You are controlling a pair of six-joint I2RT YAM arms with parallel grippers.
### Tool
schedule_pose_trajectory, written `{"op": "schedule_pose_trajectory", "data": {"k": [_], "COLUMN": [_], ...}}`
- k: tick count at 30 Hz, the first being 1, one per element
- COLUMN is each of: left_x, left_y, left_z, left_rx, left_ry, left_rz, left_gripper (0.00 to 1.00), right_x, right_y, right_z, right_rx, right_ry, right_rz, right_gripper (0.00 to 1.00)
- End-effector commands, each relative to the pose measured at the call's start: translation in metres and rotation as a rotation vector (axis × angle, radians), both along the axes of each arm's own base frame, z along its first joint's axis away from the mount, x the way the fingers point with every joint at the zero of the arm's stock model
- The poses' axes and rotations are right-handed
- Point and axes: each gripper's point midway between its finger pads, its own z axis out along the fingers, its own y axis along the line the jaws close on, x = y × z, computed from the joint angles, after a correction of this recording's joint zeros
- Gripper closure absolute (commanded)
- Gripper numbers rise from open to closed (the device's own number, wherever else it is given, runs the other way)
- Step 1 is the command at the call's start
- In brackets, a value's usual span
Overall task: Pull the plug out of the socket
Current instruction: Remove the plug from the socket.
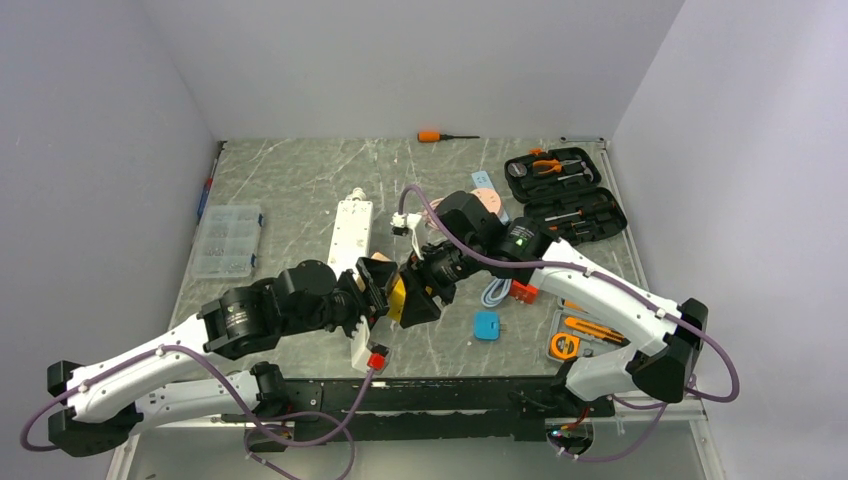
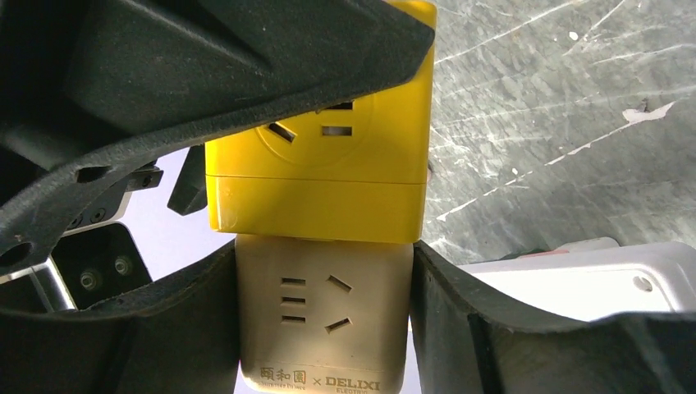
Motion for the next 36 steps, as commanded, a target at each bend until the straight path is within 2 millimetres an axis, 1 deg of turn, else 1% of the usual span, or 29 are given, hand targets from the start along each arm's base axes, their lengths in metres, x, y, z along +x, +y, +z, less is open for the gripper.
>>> {"op": "schedule_pose_trajectory", "data": {"k": [1, 4, 5, 7, 8, 10, 13, 16, 20, 28, 31, 32, 34, 35, 36], "left_x": [-0.004, -0.005, -0.005, -0.005, -0.005, 0.0, 0.001, 0.002, 0.003, 0.008, 0.01, 0.01, 0.01, 0.011, 0.011], "left_y": [-0.003, -0.001, 0.0, 0.0, 0.0, 0.002, 0.004, 0.006, 0.013, 0.029, 0.033, 0.033, 0.032, 0.031, 0.03], "left_z": [0.003, 0.001, 0.0, -0.001, 0.0, 0.002, 0.0, -0.002, -0.004, -0.024, -0.027, -0.028, -0.027, -0.025, -0.024], "left_rx": [-0.014, -0.014, -0.009, -0.013, -0.025, -0.027, -0.016, -0.011, 0.001, 0.053, 0.074, 0.076, 0.072, 0.069, 0.066], "left_ry": [-0.035, -0.039, -0.041, -0.046, -0.048, -0.065, -0.076, -0.078, -0.059, -0.037, -0.042, -0.045, -0.05, -0.057, -0.063], "left_rz": [-0.029, -0.031, -0.034, -0.035, -0.033, -0.005, 0.0, 0.007, 0.033, 0.072, 0.08, 0.079, 0.077, 0.075, 0.073], "left_gripper": [0.4, 0.54, 0.6, 0.89, 1.0, 1.0, 1.0, 1.0, 1.0, 1.0, 1.0, 1.0, 1.0, 1.0, 1.0], "right_x": [0.009, 0.01, 0.01, 0.009, 0.009, 0.008, 0.006, 0.0, -0.009, -0.028, -0.029, -0.027, -0.019, -0.015, -0.01], "right_y": [0.017, 0.015, 0.014, 0.013, 0.012, 0.01, 0.004, -0.003, -0.014, -0.027, -0.03, -0.03, -0.025, -0.021, -0.017], "right_z": [0.036, 0.033, 0.032, 0.028, 0.027, 0.024, 0.019, 0.015, 0.011, -0.001, -0.004, -0.004, -0.001, 0.002, 0.005], "right_rx": [0.125, 0.115, 0.109, 0.099, 0.095, 0.087, 0.075, 0.075, 0.074, 0.022, -0.003, -0.002, 0.016, 0.036, 0.059], "right_ry": [-0.078, -0.08, -0.078, -0.078, -0.076, -0.072, -0.063, -0.053, -0.034, -0.001, -0.007, -0.017, -0.045, -0.059, -0.073], "right_rz": [-0.006, -0.008, -0.009, -0.01, -0.013, -0.017, -0.033, -0.05, -0.064, -0.042, -0.05, -0.061, -0.093, -0.104, -0.12], "right_gripper": [1.0, 1.0, 1.0, 1.0, 1.0, 1.0, 1.0, 1.0, 1.0, 1.0, 1.0, 0.93, 0.7, 0.59, 0.42]}}
